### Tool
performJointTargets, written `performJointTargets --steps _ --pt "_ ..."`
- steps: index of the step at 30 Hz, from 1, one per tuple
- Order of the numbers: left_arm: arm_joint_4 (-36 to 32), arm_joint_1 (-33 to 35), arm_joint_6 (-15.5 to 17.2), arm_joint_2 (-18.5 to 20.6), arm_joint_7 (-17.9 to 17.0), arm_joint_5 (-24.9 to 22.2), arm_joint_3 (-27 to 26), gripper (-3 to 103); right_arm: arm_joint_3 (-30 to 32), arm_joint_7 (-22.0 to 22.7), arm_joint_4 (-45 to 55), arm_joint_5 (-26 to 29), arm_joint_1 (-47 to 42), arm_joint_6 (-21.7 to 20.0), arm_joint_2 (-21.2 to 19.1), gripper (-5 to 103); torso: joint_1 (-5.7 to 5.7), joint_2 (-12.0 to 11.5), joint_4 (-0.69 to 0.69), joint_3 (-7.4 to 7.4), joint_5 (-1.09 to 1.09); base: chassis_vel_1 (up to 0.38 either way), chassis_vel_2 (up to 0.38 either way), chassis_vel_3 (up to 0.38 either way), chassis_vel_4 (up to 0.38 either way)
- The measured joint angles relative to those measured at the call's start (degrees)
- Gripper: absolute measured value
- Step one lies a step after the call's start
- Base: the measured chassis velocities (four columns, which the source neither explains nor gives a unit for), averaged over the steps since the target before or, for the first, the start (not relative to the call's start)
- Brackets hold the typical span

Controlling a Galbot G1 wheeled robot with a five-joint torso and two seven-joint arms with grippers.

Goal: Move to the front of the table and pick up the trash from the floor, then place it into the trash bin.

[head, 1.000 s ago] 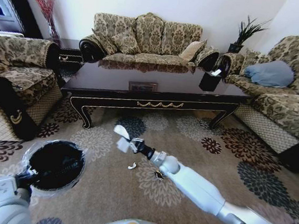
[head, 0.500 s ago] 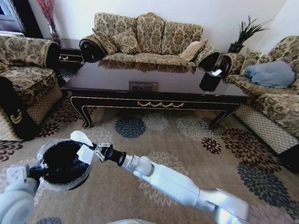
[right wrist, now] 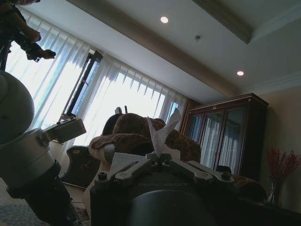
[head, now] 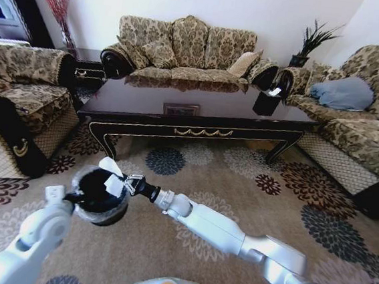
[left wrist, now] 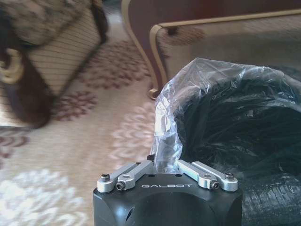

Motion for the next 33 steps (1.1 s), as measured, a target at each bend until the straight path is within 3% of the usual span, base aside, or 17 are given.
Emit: performJointTargets --steps 10,23,24,31,33 --pt "3.6 -8.1 -0.9 -0.8 0.3 -0.5 7.6 2 1.6 0.7 -8.6 -2.2 0.1 0.8 1.4 0 0.00 0.0 0.01 0.00 0.02 0.000 0.000 0.000 0.000" --pt "-2.1 -5.0 -0.4 0.0 -0.9 -3.3 4.8 2 2.0 0.8 -8.0 -4.5 -1.5 0.0 -1.6 0 0.00 0.0 0.01 -0.01 0.02 0.000 0.000 0.000 0.000" --pt "-2.5 -4.6 -0.4 0.2 -1.0 -3.5 4.2 2 1.9 0.8 -7.6 -4.5 -1.7 -0.1 -1.9 10 0.00 0.0 0.01 -0.01 0.03 0.000 0.000 0.000 0.000" --pt "-4.5 -2.4 -0.2 0.7 -1.2 -4.0 1.4 2 1.2 0.7 -4.9 -5.2 -3.0 -0.1 -3.3 32 0.00 0.0 0.01 -0.01 0.02 0.000 0.000 0.000 0.000" --pt "-5.1 -1.3 -0.2 0.9 -1.2 -4.1 0.0 2 1.1 0.7 -4.0 -5.7 -3.6 0.1 -3.9 43 0.00 0.0 0.01 -0.01 0.02 0.000 0.000 0.000 0.000"
